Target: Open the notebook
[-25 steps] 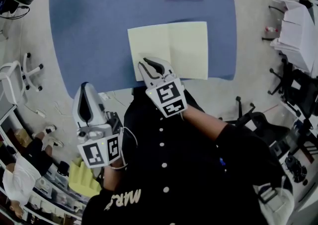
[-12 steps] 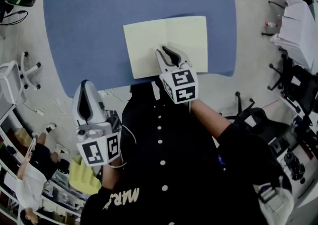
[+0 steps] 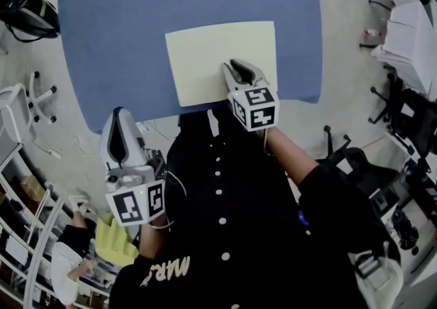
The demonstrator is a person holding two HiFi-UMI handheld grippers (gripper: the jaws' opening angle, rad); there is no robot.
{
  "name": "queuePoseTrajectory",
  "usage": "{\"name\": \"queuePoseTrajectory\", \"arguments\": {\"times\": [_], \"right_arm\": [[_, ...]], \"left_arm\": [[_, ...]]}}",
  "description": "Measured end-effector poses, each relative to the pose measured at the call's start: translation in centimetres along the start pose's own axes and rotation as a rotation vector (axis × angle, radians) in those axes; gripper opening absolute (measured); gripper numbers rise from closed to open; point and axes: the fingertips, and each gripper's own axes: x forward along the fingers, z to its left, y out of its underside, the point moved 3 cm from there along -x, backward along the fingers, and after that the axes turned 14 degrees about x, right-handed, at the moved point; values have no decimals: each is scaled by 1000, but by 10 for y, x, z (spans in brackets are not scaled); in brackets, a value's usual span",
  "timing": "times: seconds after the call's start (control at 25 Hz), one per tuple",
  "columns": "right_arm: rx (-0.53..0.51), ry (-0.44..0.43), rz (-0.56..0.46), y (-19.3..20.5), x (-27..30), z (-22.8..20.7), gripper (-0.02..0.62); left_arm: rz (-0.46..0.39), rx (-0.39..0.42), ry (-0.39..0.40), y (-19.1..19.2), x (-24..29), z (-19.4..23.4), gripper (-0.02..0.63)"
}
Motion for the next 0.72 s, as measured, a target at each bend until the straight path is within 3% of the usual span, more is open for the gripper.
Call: {"name": "queuePoseTrajectory", "arguments": {"times": [0.44,0.72], "right_arm": [[-15,-38,18,-5,-13,-1,78],[-88,-69,-132,-49,-67,-2,94]], "left_arm": [[-79,38,12,-42,-10,-12,3],[-166,63,5,-83,-12,-18,3]]}}
